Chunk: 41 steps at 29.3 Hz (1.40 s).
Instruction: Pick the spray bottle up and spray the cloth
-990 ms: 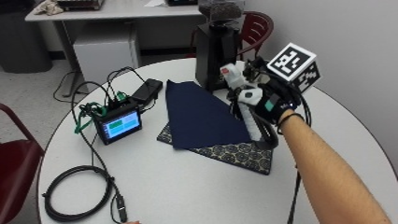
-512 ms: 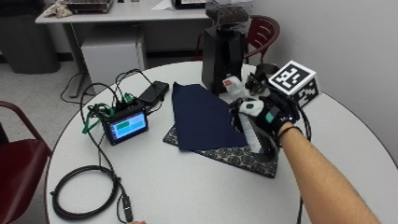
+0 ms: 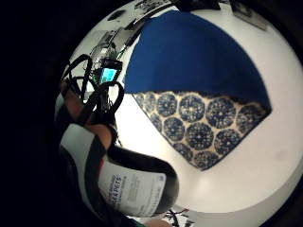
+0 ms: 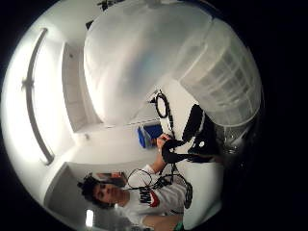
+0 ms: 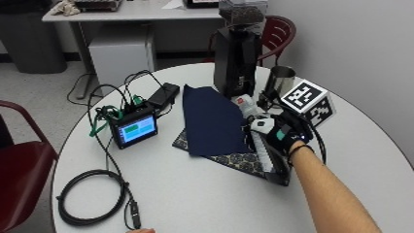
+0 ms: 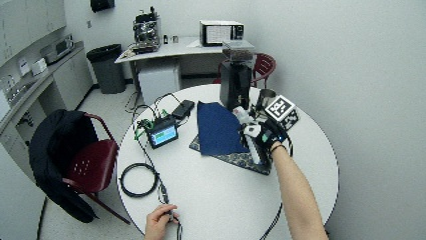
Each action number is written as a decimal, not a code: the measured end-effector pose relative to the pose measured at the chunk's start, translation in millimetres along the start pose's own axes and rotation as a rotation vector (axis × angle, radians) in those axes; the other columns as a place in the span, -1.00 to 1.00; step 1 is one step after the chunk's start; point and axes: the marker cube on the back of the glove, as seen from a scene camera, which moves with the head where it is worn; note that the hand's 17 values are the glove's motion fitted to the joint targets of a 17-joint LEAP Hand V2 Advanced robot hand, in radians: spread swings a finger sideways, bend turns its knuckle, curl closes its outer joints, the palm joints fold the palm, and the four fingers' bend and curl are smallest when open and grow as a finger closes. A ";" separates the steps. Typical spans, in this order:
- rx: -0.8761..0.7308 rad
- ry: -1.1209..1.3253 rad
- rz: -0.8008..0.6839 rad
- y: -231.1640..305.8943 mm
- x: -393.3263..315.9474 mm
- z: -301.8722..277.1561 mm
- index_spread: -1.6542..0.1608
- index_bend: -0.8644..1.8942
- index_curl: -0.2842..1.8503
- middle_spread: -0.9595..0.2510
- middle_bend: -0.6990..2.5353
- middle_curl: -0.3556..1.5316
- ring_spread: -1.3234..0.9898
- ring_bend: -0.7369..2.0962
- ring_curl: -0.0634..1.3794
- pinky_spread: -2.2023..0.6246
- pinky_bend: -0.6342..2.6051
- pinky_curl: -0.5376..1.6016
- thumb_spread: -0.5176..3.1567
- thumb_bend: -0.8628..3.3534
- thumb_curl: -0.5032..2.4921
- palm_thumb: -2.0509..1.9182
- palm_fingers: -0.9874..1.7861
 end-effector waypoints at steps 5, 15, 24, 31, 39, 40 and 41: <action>0.056 -0.026 -0.092 0.4 -30.5 -3.2 0.63 -0.28 -0.42 0.45 -0.23 -0.10 0.06 0.06 -0.29 0.54 -0.38 -0.15 -0.24 -0.60 -0.22 0.47 0.60; 0.216 -0.201 -0.429 10.4 -130.5 84.9 0.62 -0.28 -0.42 0.45 -0.23 -0.10 0.06 0.07 -0.29 0.54 -0.38 -0.15 -0.24 -0.60 -0.22 0.46 0.59; 0.157 -0.272 -0.539 11.4 -128.5 164.8 0.62 -0.29 -0.42 0.44 -0.24 -0.10 0.06 0.06 -0.30 0.54 -0.37 -0.15 -0.23 -0.60 -0.22 0.46 0.58; 0.134 -0.326 -0.533 10.2 -105.8 184.3 0.61 -0.29 -0.42 0.43 -0.25 -0.10 0.05 0.06 -0.29 0.54 -0.37 -0.15 -0.23 -0.60 -0.22 0.46 0.56; 0.139 -0.306 -0.572 9.9 -93.3 201.8 0.59 -0.29 -0.43 0.43 -0.26 -0.10 0.05 0.04 -0.30 0.53 -0.38 -0.15 -0.23 -0.60 -0.22 0.47 0.54; 0.138 -0.305 -0.576 10.5 -91.5 203.3 0.59 -0.29 -0.43 0.42 -0.27 -0.10 0.05 0.04 -0.30 0.53 -0.38 -0.15 -0.23 -0.60 -0.22 0.47 0.54; 0.137 -0.306 -0.579 11.1 -89.5 204.4 0.59 -0.29 -0.43 0.42 -0.27 -0.10 0.05 0.04 -0.30 0.53 -0.38 -0.15 -0.23 -0.60 -0.22 0.47 0.54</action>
